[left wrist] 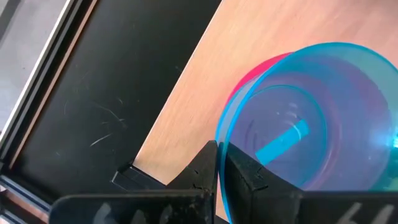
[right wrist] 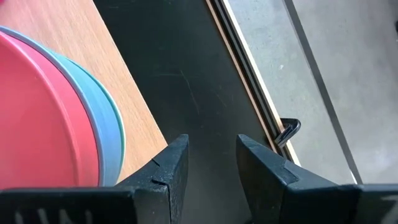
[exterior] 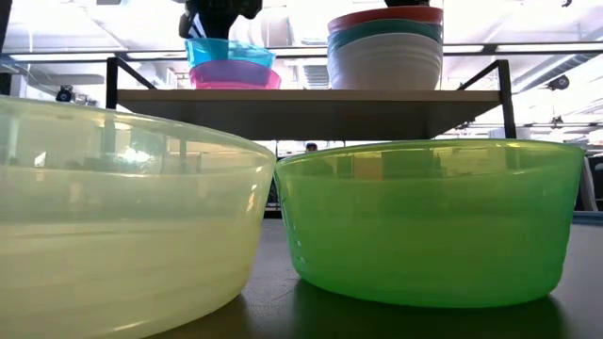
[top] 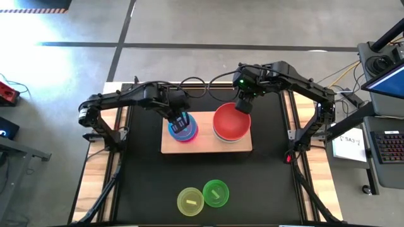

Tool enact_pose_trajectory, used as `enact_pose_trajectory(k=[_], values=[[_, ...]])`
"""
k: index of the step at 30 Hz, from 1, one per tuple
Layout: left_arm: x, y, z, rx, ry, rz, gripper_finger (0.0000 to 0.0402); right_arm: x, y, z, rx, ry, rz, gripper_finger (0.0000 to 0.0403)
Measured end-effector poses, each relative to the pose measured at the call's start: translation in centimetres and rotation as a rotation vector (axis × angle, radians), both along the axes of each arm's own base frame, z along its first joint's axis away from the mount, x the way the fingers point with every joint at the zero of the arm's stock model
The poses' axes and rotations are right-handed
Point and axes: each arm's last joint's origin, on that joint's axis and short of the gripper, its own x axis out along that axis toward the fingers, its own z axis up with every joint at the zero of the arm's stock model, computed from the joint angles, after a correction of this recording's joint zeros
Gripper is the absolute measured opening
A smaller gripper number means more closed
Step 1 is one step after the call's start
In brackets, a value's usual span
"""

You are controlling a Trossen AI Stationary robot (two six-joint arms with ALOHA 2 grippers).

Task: Place and stack bowls onto a shelf
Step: Stack the small light blue bowl on top of the small pink bowl on the shelf

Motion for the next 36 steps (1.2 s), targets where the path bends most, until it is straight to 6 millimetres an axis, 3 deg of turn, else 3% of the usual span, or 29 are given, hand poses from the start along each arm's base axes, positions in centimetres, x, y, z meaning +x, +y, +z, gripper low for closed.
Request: enact_pose_trajectory(k=[9,20,25,30,36], values=[[0.3,0.1,-0.3,0.007,-0.009,-0.016,0.001,0.0,0.0,0.0,-0.008,0.009,0.022,0.0123],[0.3,0.1,-0.2,0.006,-0.012,-0.038,0.0087,0.0,0.0,0.0,-0.014,0.017,0.041,0.0123],[-0.1,0.0,1.3,0.011,-0.042,-0.046,0.0117,0.0,0.0,0.0,-0.019,0.023,0.054,0.0123],[-0.2,0.0,2.9,0.02,-0.102,-0.047,0.0121,0.0,0.0,0.0,-0.018,0.024,0.054,0.0123],[-0.4,0.1,2.6,0.019,-0.078,-0.036,0.0114,-0.1,0.0,0.0,-0.015,0.031,0.053,0.0123]])
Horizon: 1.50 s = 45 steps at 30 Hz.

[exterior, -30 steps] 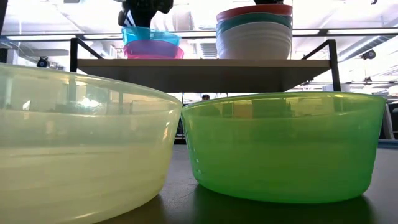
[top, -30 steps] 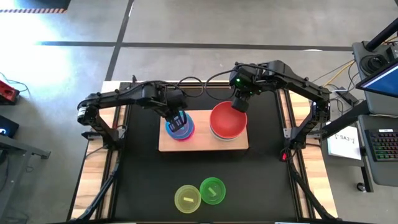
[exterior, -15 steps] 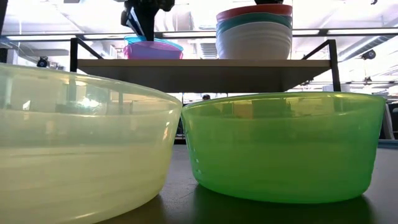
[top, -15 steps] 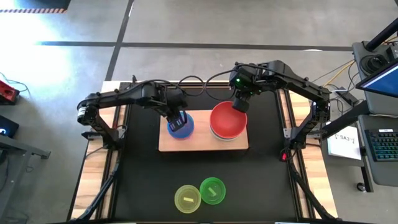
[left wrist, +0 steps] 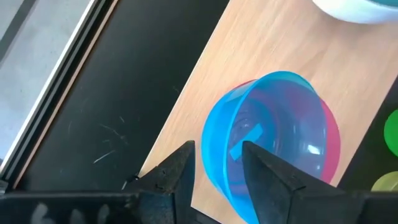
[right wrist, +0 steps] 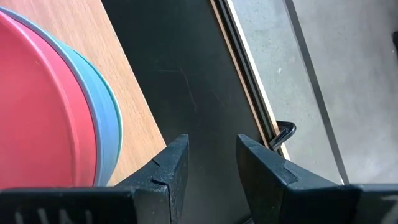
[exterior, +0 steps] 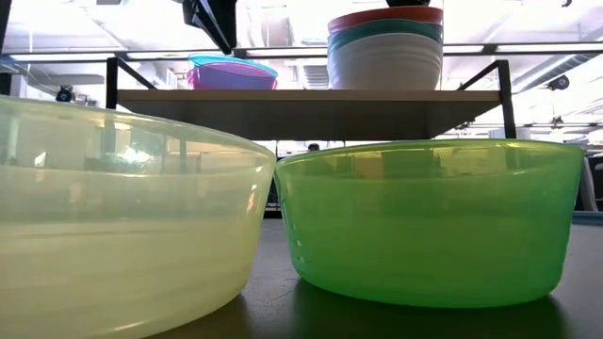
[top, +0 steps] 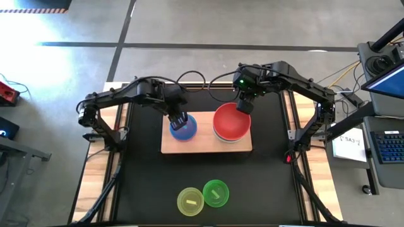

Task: Place and stack bowls onto a shelf
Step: Stack the small light blue bowl on top of the small pink bowl on the shelf, then stack the small yellow bowl on top of the small light blue bowl on the shelf

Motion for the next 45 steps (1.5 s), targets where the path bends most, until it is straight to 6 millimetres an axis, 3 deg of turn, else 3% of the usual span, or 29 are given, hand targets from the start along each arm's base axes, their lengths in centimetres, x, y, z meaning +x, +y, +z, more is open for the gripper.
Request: enact_pose_trajectory(k=[14,20,40,45], values=[[0.7,0.1,-3.5,0.004,0.086,0.027,0.01,0.0,0.0,0.0,-0.003,0.003,0.007,0.0123],[0.7,0.2,-3.4,0.019,0.081,0.04,0.0011,0.0,0.0,0.0,-0.002,0.003,0.007,0.0123],[0.6,0.3,-3.0,-0.063,0.041,0.012,0.0,0.0,0.0,0.0,-0.001,-0.001,0.0,0.0123],[0.9,-1.3,-2.7,-0.103,-0.008,-0.025,0.0,0.0,0.0,0.0,-0.004,0.003,0.011,0.0123]])
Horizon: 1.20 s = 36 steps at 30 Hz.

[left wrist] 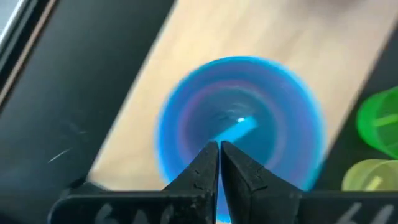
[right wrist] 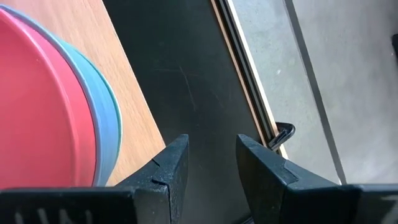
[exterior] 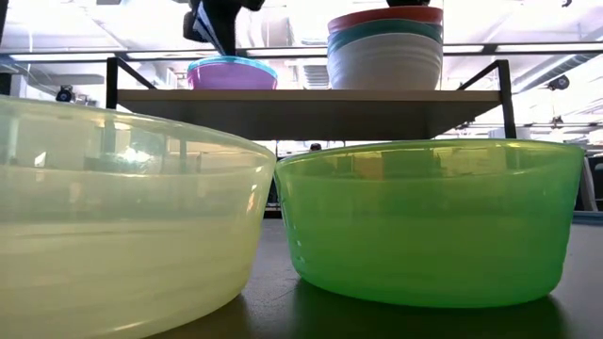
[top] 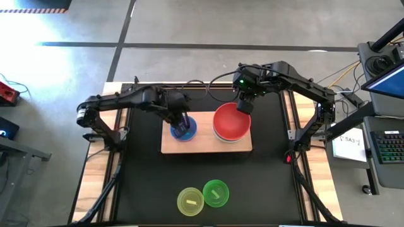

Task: Place and stack bowls onto a shelf
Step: Stack the small yellow bowl on top of the small light blue bowl on the shelf

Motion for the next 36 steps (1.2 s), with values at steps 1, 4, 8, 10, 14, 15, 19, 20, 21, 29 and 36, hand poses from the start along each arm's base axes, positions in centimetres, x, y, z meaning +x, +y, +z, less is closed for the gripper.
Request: enact_pose_trajectory(k=[1,4,8,10,14,15,19,20,21,29,36], values=[[0.2,-0.6,0.1,-0.001,-0.018,-0.013,0.0,0.0,0.0,0.0,-0.003,0.004,0.009,0.0123],[1.0,-2.7,0.3,0.0,-0.094,-0.082,0.0,0.0,0.0,0.0,-0.01,0.012,0.028,0.0123],[1.9,-5.8,0.5,-0.009,-0.187,-0.172,0.0,0.0,0.0,0.1,-0.028,0.017,0.022,0.0123],[2.3,-7.0,0.4,-0.019,-0.204,-0.198,0.0,-0.2,-0.2,0.4,-0.082,0.022,-0.004,0.0123],[2.8,-9.7,-0.5,-0.066,-0.195,-0.189,0.0,-1.0,-0.1,1.6,-0.14,-0.015,-0.041,0.0123],[2.9,-10.5,-0.8,-0.075,-0.19,-0.197,0.0,-1.2,0.0,2.0,-0.138,-0.033,-0.037,0.0123],[3.2,-13.6,-2.0,-0.102,-0.171,-0.219,0.0,-2.0,1.2,3.5,-0.143,-0.109,-0.002,0.0123],[3.3,-14.4,-2.5,-0.107,-0.16,-0.219,0.0,-2.2,1.6,3.9,-0.134,-0.138,0.015,0.0123],[3.5,-15.1,-2.9,-0.115,-0.155,-0.22,0.0,-2.4,2.1,4.3,-0.112,-0.173,0.038,0.0123],[4.0,-20.5,-6.4,-0.175,-0.097,-0.194,0.0,-2.6,7.7,6.5,0.174,-0.448,0.3,0.0123],[4.6,-23.9,-9.1,-0.298,-0.048,-0.152,0.0017,-2.2,11.8,6.1,0.259,-0.433,0.361,0.0123]])
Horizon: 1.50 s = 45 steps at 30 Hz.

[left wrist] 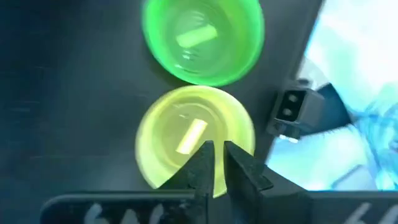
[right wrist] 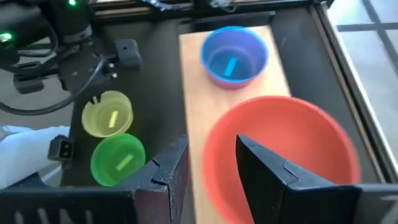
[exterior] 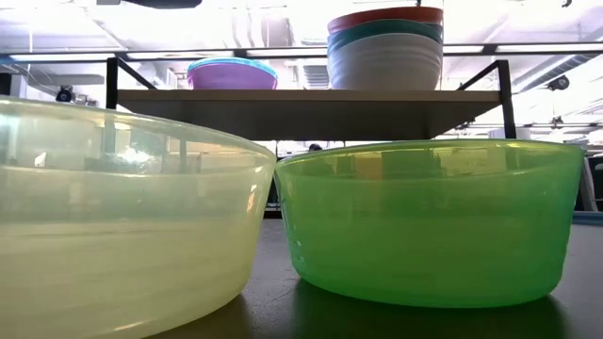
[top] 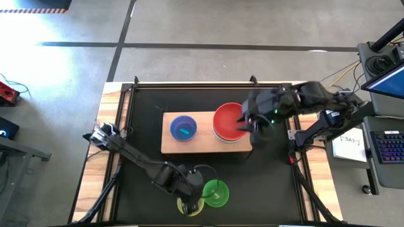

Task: Place and stack bowls onto a shelf
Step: Stack the small yellow bowl on top of the small light blue bowl on the shelf

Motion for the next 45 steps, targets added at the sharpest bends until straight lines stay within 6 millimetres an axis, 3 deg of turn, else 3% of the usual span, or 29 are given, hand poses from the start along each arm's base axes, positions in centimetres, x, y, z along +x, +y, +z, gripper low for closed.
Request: enact_pose_trajectory(k=[7,14,25,34,45], values=[[0.7,-3.1,-2.7,-0.113,0.048,-0.077,0.008,0.7,2.1,-1.3,-0.015,0.077,-0.035,0.0123],[1.8,-5.5,-4.2,-0.204,-0.019,-0.094,0.0133,0.7,3.3,-2.9,0.007,0.179,-0.049,0.0123],[2.8,-5.2,-6.4,-0.175,0.019,-0.065,0.0131,1.1,4.9,-5.7,-0.002,0.294,-0.045,0.0123],[3.7,-4.4,-9.0,-0.151,0.106,0.08,0.0127,1.3,5.7,-7.9,-0.009,0.376,-0.063,0.0123],[3.8,-4.0,-11.0,-0.107,0.186,0.126,0.0127,1.3,6.1,-8.9,-0.042,0.408,-0.052,0.0123]])
